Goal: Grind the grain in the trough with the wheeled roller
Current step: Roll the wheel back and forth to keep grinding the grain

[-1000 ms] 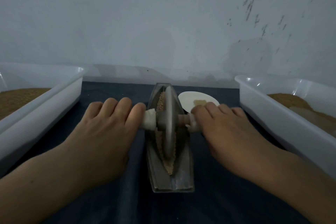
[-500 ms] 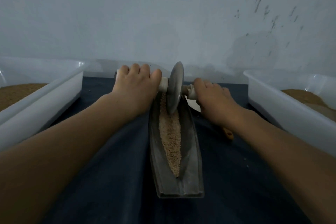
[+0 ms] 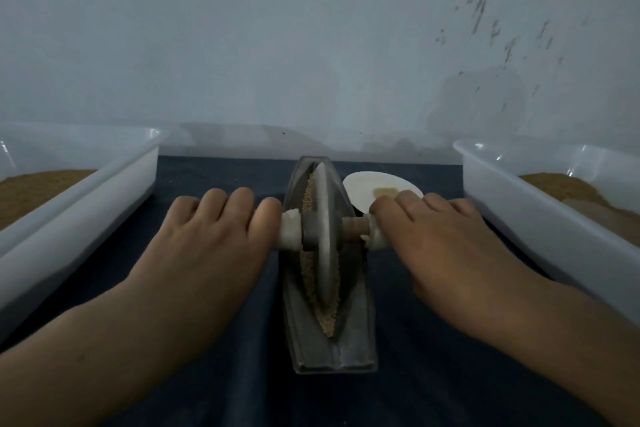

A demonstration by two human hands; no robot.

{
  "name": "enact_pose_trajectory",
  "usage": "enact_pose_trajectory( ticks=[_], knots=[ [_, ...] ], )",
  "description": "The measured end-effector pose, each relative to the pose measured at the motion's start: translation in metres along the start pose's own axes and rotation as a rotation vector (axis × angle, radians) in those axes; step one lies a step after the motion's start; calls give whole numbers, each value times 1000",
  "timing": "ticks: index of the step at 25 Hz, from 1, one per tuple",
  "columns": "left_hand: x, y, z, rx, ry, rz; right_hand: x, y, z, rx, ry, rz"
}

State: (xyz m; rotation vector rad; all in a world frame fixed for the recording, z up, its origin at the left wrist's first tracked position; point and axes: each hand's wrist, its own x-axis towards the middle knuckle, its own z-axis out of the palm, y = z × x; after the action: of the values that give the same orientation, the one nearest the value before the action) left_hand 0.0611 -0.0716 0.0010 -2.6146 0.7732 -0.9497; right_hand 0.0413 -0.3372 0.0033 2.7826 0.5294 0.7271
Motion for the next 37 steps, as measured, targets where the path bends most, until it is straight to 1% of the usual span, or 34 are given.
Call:
enact_pose_trajectory(
  ticks=[2, 3, 7, 9, 10, 12, 15, 17, 18, 19, 20, 22, 23, 25, 29, 32, 34, 36, 37],
  knots=[
    [12, 0, 9, 49, -66, -14, 14, 2, 6, 24, -56, 17],
    [22, -1, 20, 60, -100, -39, 26, 4, 13, 38, -59, 39],
    [75, -15, 58, 9, -167, -164, 82, 15, 46, -40, -13, 172],
    [89, -17, 63, -6, -215, -184, 98, 19, 53, -42, 0, 206],
    [90, -15, 63, 16, -213, -186, 99, 20, 54, -37, 5, 200],
    [80, -9, 53, 66, -190, -179, 84, 19, 47, 4, -28, 171],
    [36, 3, 26, 34, -138, -110, 33, 7, 24, 54, -81, 100],
    [7, 7, 3, 0, -37, -22, -1, -4, 2, 25, -47, 36],
    [-3, 6, -5, -24, 33, 4, -12, -4, -4, 12, -14, 26],
    [-8, 3, -9, -37, 65, 23, -17, -3, -8, 11, 27, 24],
    [-9, 0, -11, -43, 52, 32, -18, -1, -9, 6, 40, 17],
    [1, 1, -6, -25, -42, 4, -4, 0, -3, -16, -27, 20],
    [10, 2, 6, 15, -96, -17, 8, 0, 6, -21, -59, 39],
    [42, -2, 34, 48, -188, -106, 41, 7, 29, -42, -49, 93],
    [100, -15, 58, 21, -247, -202, 96, 24, 55, -6, -75, 229],
    [92, -6, 46, 79, -206, -175, 80, 23, 52, 49, -109, 219],
    [63, 3, 27, 58, -182, -147, 47, 16, 39, 58, -89, 156],
    [25, 10, 8, 16, -110, -78, 13, 6, 21, 48, -29, 66],
    [9, 9, -1, -9, -31, -42, 0, 1, 9, 38, 5, 37]
  ],
)
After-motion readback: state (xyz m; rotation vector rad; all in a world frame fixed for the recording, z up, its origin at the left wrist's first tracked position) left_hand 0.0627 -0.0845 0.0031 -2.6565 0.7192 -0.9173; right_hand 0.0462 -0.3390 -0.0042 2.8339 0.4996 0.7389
